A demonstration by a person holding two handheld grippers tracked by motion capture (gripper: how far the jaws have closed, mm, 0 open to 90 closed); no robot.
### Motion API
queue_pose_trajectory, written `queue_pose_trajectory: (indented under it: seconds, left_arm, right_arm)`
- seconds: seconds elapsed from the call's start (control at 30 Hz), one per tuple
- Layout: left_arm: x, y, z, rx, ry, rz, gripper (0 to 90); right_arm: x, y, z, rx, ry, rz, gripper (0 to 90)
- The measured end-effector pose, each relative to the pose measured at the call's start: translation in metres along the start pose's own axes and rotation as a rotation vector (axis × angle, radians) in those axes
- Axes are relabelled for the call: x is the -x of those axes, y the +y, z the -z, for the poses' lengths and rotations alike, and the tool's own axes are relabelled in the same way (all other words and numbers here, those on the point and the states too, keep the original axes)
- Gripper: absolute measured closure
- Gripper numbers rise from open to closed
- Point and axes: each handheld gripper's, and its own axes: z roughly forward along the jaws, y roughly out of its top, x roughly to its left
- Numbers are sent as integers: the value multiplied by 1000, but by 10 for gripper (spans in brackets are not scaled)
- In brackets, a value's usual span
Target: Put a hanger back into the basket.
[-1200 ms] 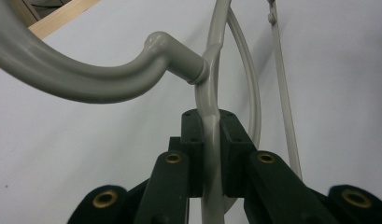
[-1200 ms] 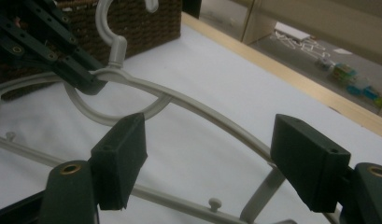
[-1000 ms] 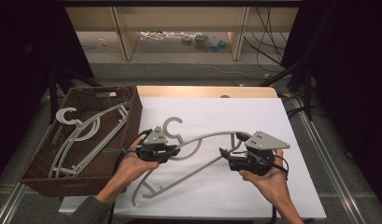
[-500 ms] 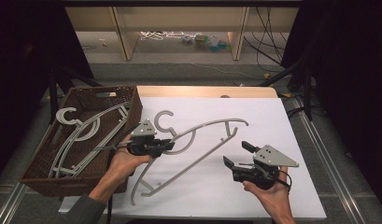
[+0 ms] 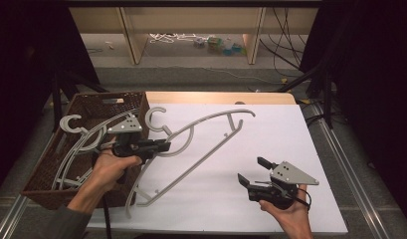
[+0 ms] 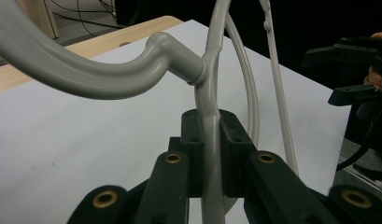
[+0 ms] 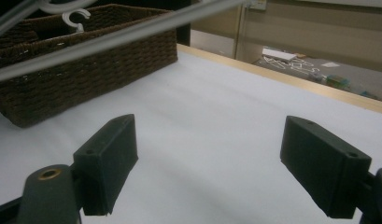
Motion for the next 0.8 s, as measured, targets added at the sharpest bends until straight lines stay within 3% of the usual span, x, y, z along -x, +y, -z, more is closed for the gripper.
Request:
queue_pose_trajectory:
  seconds: [0.03, 0.07, 0.1, 0.13, 0.17, 0.2, 0.23, 0.4, 0.47, 0.53, 0.73, 0.8]
  left_arm:
    - [-1, 1, 4, 3, 0, 11, 820]
    - [-19, 9, 11, 17, 130, -245, 820]
    - [-16, 8, 12, 16, 19, -170, 821]
    - [-21, 11, 19, 14, 170, -229, 821]
    - [-21, 13, 21, 7, 61, -226, 820]
    - [-8, 9, 24, 16, -8, 10, 820]
    - [-9, 10, 26, 18, -10, 9, 820]
    - [-16, 16, 50, 25, 19, 30, 820]
    - [-22, 19, 59, 37, 47, -8, 820]
    - [-24, 20, 67, 36, 51, 14, 821]
    - [-39, 21, 82, 18, 121, 30, 820]
    - [-45, 20, 85, 14, 139, 39, 821]
  right_arm:
    - [0, -1, 0, -1, 0, -3, 198]
    - [1, -1, 0, 5, -14, 19, 198]
    - [0, -1, 1, -12, -2, 2, 198]
    - [0, -2, 1, -18, -10, 6, 198]
    - [1, -2, 1, -18, -11, 8, 198]
    - [1, -2, 1, -20, -10, 7, 199]
    - [2, -2, 1, -1, -16, 23, 198]
    - [2, -3, 2, -17, -11, 8, 198]
    - [2, -3, 2, -25, -5, 2, 198]
    - [2, -4, 2, -20, -8, 2, 198]
    - [1, -4, 1, -23, -6, 1, 199]
    - [2, -4, 1, -18, -14, 21, 199]
